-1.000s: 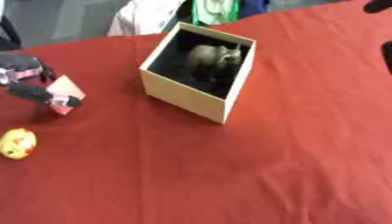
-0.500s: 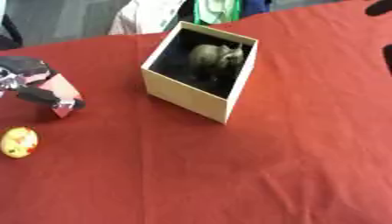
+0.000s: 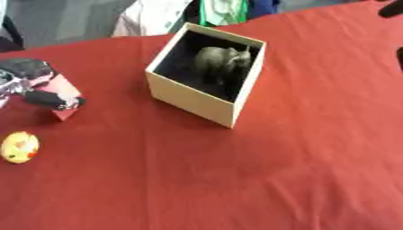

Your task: Pick up objects on the table and place them in the box.

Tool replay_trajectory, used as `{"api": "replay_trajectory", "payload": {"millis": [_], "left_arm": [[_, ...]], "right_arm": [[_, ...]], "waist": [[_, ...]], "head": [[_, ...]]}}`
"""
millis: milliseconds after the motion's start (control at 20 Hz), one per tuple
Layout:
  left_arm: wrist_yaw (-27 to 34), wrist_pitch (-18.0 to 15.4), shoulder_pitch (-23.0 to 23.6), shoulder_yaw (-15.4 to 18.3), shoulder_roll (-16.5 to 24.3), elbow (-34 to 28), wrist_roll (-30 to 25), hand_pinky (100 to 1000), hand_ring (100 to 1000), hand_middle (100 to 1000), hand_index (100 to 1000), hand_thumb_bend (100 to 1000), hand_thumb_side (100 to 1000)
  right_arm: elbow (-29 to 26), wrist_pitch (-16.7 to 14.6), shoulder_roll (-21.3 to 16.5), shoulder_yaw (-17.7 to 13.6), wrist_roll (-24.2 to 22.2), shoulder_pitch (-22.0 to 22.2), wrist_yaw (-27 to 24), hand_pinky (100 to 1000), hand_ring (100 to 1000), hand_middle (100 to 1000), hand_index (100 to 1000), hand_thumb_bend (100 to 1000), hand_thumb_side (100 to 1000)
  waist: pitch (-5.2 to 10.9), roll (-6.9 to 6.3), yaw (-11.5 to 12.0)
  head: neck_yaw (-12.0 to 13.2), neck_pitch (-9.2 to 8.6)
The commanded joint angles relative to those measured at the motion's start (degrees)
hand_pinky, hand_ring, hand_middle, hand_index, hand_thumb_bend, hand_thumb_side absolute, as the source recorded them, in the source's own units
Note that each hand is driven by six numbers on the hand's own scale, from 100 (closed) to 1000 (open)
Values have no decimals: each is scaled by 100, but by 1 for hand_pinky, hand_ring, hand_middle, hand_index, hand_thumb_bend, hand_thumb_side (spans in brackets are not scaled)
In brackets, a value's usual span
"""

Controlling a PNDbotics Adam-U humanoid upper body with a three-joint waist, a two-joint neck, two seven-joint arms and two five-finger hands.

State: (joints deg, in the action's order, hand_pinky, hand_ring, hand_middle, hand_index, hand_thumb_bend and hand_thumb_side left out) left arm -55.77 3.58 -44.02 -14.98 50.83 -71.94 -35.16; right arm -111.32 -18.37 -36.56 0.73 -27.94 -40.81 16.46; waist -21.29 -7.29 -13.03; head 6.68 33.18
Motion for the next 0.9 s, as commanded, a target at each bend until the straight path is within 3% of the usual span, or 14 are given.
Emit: {"api": "replay_trajectory", "payload": {"millis": [50, 450, 550, 650, 900], "left_arm": [[156, 12, -113, 47, 171, -136, -51, 662, 719, 557, 748, 217, 247], [554, -48, -116, 44, 245, -406, -164, 600, 707, 535, 710, 236, 194], [654, -42, -115, 69, 277, -524, -170, 590, 702, 526, 705, 160, 220], [823, -7, -130, 115, 310, -690, -163, 581, 693, 515, 702, 124, 179], [1365, 142, -248, 226, 331, -1225, -161, 564, 674, 493, 697, 100, 180]], "right_arm": [[-90, 19, -100, -71, 11, -48, -55, 886, 903, 793, 795, 100, 519], [-106, 60, -87, -80, 0, -17, -80, 886, 902, 791, 794, 100, 521], [-110, 68, -85, -82, -5, -13, -85, 886, 902, 791, 794, 100, 522], [-114, 78, -83, -83, -7, -11, -93, 886, 902, 791, 793, 100, 522], [-132, 118, -58, -76, -18, -7, -122, 886, 901, 790, 793, 100, 524]], "waist": [[131, 30, 11], [162, 9, 6], [170, 3, 5], [182, -4, 7], [232, -28, 22]], "head": [[7, -21], [-16, -24], [-25, -20], [-32, -18], [-45, -22]]}}
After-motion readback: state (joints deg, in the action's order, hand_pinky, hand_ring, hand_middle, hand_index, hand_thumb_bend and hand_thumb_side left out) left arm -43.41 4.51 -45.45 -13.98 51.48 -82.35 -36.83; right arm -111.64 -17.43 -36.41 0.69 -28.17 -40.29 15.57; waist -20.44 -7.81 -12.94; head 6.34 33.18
